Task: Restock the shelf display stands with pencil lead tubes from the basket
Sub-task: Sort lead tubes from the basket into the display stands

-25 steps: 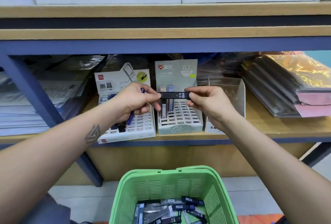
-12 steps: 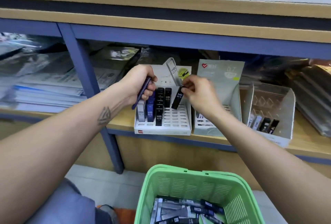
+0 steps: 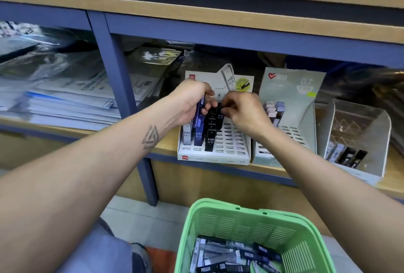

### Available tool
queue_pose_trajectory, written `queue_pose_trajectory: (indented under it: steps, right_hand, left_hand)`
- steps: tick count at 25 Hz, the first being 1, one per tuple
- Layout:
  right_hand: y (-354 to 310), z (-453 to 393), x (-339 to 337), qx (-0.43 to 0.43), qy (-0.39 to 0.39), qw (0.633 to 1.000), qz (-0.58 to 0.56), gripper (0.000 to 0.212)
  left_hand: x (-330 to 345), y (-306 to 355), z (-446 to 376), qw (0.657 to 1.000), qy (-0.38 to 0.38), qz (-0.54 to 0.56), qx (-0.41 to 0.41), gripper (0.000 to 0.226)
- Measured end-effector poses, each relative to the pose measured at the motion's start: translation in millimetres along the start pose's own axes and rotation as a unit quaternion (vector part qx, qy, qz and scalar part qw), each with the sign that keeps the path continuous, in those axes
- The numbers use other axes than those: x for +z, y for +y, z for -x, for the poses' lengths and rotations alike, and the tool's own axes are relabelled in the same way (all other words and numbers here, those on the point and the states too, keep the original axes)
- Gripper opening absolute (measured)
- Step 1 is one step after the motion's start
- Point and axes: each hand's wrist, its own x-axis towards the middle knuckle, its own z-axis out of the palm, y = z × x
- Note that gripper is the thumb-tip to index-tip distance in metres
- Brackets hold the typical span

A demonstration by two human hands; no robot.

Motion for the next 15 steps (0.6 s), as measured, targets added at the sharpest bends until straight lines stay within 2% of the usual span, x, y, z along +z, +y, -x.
queue_pose_trajectory:
  steps: [2, 6, 11, 13, 15]
  right_hand:
    - [1.1, -0.2, -1.4, 0.003, -0.016, 1.0, 0.006, 0.009]
    - [3.9, -2.8, -0.9, 0.024, -0.004, 1.0, -0.009, 0.008]
    - [4.5, 1.6, 7.2, -0.012, -0.006, 0.996, 0.082, 0.017]
    - [4.4, 4.7, 5.0, -0.02, -0.011, 0.994, 0.102, 0.023]
    - [2.3, 7.4, 0.9, 0.006, 0.0, 0.998, 0.057, 0.025]
  left_hand:
    - [1.2, 0.6, -0.3, 1.0, 0.002, 0.012, -0.016, 0.009]
    - [4.9, -1.1, -1.7, 0.999, -0.015, 0.038, 0.013, 0.013]
    - [-0.2, -2.2, -1.4, 0.993, -0.052, 0.102, 0.004, 0.012]
    - [-3.9, -2.5, -0.6, 0.992, -0.054, 0.114, 0.001, 0.018]
    - [-6.7, -2.8, -1.5, 0.99, -0.044, 0.135, 0.009, 0.024]
